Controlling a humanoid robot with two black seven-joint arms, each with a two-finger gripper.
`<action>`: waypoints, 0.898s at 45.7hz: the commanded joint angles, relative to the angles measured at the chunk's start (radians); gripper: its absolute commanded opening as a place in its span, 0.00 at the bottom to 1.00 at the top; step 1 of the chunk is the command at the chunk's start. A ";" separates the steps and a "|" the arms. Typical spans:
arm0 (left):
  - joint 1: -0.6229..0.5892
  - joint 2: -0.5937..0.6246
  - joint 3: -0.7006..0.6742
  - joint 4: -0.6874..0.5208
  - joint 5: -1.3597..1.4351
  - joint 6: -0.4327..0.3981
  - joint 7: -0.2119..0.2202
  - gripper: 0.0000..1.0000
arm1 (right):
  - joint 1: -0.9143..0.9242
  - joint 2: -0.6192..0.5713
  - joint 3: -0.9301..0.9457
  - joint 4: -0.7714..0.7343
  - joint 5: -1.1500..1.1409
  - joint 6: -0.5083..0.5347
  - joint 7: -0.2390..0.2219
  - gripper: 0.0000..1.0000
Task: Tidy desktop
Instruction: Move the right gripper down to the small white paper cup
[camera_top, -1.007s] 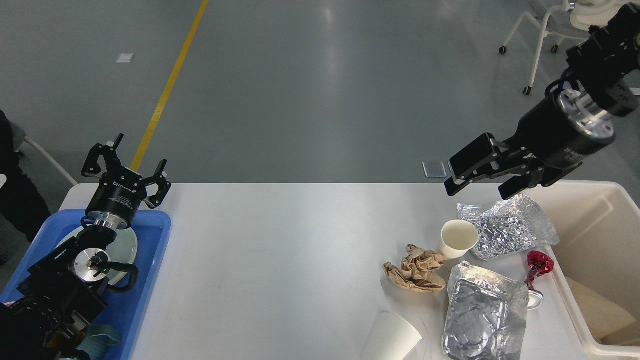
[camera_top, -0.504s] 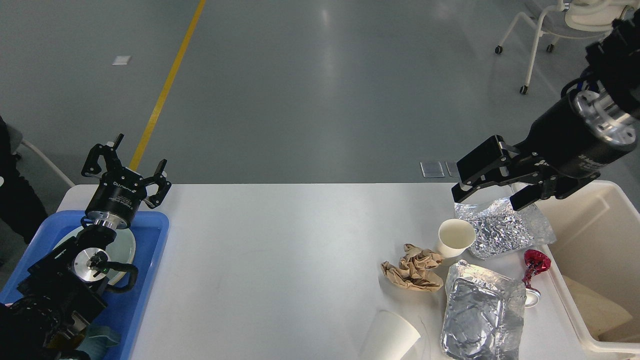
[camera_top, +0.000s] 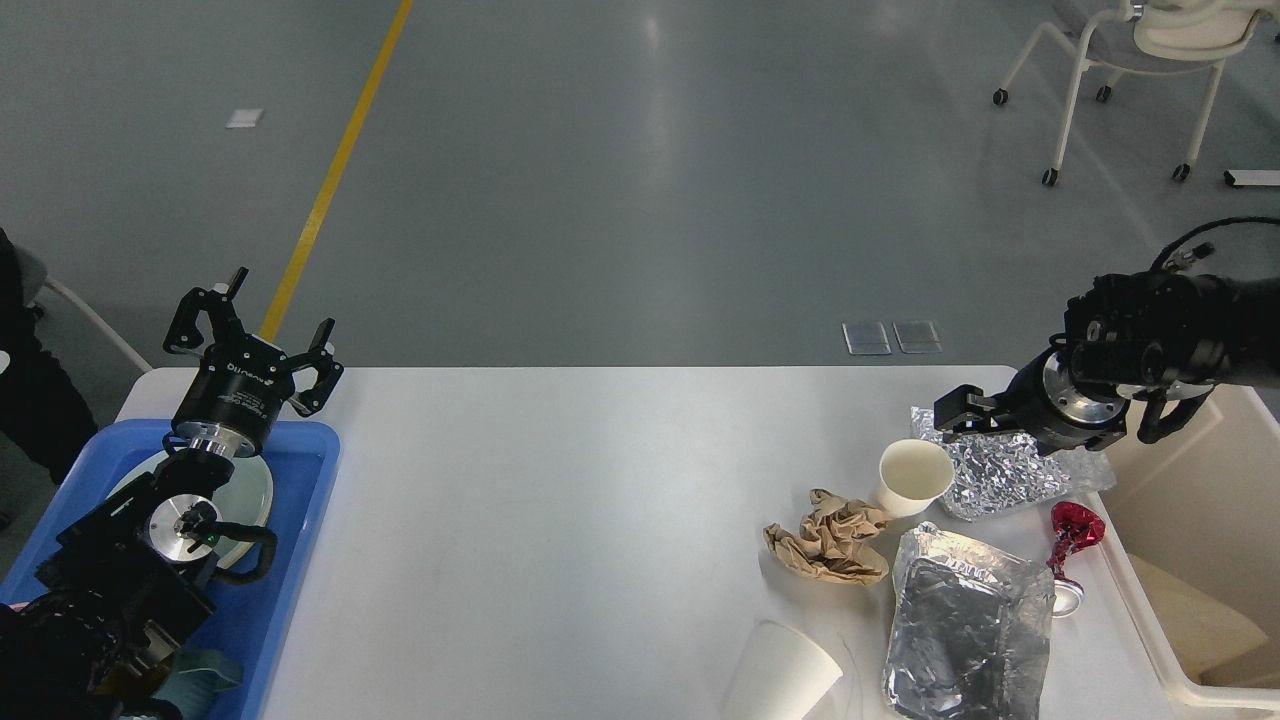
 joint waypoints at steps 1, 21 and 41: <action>0.000 0.000 0.001 0.000 0.000 0.000 0.000 1.00 | -0.069 0.041 0.008 -0.073 0.054 -0.031 -0.007 1.00; 0.000 0.000 0.001 0.000 0.000 0.000 0.001 1.00 | -0.178 0.053 0.020 -0.078 0.060 -0.131 0.004 1.00; 0.000 0.000 0.001 0.000 0.000 0.000 0.000 1.00 | -0.238 0.065 0.023 -0.081 0.053 -0.188 0.059 0.13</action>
